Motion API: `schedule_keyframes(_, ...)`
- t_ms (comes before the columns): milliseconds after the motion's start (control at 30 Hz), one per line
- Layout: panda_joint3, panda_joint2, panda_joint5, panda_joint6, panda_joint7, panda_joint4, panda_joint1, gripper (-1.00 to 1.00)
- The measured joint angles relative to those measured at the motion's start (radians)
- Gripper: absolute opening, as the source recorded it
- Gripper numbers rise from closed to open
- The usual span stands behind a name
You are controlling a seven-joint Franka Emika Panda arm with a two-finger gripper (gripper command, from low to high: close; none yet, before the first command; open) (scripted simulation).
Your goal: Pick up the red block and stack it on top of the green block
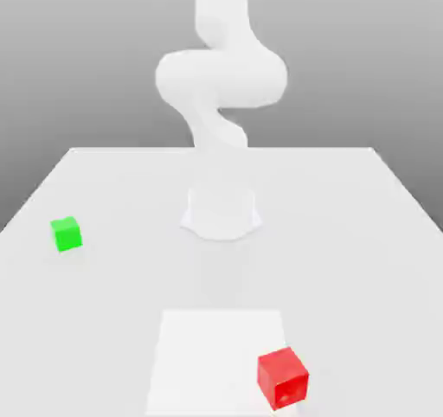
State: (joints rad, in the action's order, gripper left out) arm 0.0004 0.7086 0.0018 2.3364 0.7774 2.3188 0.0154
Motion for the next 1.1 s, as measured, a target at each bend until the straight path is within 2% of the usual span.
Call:
schedule_keyframes(767, 0.039, -0.84, -0.012, 0.334, -0.187, 0.172, 0.111, 0.0)
schedule_keyframes(967, 0.029, -1.057, -0.034, 0.491, -0.185, 0.16, 0.125, 0.0)
schedule_keyframes(1000, 0.028, -1.079, -0.036, 0.509, -0.183, 0.157, 0.126, -1.0)
schedule_keyframes(1100, 0.028, -1.079, -0.037, 0.509, -0.183, 0.157, 0.126, -1.0)
